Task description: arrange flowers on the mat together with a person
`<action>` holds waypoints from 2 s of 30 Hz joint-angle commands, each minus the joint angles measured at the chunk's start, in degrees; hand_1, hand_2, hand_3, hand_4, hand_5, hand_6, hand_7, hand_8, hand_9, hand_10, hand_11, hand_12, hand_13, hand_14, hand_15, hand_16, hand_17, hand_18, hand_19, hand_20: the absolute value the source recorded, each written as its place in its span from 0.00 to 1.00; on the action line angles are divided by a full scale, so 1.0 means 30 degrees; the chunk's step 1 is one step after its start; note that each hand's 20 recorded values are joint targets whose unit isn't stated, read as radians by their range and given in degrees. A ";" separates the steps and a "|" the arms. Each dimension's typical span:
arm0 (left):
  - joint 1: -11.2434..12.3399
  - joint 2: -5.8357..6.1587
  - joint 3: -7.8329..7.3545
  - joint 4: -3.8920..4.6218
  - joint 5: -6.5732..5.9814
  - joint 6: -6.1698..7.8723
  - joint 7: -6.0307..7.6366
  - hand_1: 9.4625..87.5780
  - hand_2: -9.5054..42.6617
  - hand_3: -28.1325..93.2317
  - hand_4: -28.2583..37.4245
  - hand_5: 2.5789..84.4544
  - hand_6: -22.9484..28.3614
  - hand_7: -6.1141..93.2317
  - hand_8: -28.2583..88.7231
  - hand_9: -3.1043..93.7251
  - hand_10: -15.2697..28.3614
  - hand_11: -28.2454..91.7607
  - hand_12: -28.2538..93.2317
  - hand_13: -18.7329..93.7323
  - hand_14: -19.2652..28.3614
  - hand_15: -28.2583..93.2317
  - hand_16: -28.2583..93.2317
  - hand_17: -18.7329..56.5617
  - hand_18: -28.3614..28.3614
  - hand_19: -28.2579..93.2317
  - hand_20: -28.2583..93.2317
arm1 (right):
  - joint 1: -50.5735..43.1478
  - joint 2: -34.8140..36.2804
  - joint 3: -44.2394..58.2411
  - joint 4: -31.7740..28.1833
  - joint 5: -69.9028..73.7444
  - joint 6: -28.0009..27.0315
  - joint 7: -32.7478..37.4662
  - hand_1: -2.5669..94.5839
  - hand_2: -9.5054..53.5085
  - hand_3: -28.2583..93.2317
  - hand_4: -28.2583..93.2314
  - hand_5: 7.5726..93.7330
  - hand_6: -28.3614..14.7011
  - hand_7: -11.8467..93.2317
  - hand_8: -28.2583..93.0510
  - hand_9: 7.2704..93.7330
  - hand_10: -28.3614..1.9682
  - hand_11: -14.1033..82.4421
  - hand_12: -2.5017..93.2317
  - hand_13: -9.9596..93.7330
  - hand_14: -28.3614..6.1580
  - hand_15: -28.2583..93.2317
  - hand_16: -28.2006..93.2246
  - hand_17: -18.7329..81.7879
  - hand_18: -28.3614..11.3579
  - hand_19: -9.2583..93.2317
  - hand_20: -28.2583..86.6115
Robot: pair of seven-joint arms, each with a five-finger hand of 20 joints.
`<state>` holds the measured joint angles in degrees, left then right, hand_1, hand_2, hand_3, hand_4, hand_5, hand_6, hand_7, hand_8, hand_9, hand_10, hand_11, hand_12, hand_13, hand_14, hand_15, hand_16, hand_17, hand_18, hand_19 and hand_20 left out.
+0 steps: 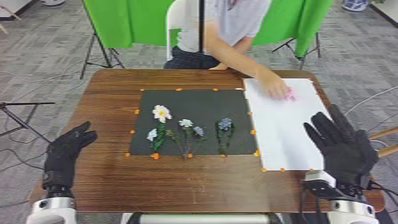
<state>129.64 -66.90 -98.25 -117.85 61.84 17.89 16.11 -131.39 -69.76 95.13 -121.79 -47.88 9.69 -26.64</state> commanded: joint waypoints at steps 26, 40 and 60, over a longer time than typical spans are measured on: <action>0.0201 -0.0118 -0.0045 0.0024 -0.0061 -0.0172 -0.0061 0.21 0.17 0.81 0.03 0.58 0.55 0.17 0.19 0.56 0.69 0.39 0.33 0.55 0.77 0.35 0.22 0.42 0.70 0.27 0.40 | 0.0174 0.0075 -0.0095 0.0133 -0.0187 -0.0088 0.0177 0.06 0.23 0.87 0.08 0.40 0.66 0.20 0.16 0.40 0.48 0.19 0.12 0.39 0.49 0.32 0.28 0.38 0.34 0.10 0.47; 0.0190 -0.0137 -0.0042 0.0070 -0.0072 -0.0161 0.0134 0.21 0.17 0.80 0.03 0.58 0.55 0.17 0.19 0.56 0.69 0.39 0.33 0.55 0.77 0.35 0.23 0.42 0.70 0.27 0.40 | 0.0371 0.0216 -0.0203 0.0216 -0.0181 -0.0287 0.0428 0.05 0.23 0.87 0.08 0.41 0.66 0.20 0.16 0.41 0.47 0.19 0.13 0.40 0.50 0.33 0.28 0.38 0.34 0.10 0.47; 0.0176 -0.0087 -0.0009 0.0033 -0.0086 -0.0122 0.0048 0.21 0.17 0.81 0.03 0.58 0.56 0.17 0.19 0.56 0.69 0.39 0.33 0.55 0.77 0.35 0.23 0.42 0.70 0.27 0.40 | 0.0391 0.0116 -0.0341 0.0251 -0.0297 -0.0330 0.0708 0.05 0.23 0.87 0.08 0.42 0.65 0.20 0.16 0.42 0.47 0.20 0.13 0.40 0.49 0.33 0.28 0.38 0.34 0.10 0.47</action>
<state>129.62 -66.99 -98.32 -117.81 61.76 17.80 16.58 -129.82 -69.34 94.46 -120.94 -48.06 9.12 -24.98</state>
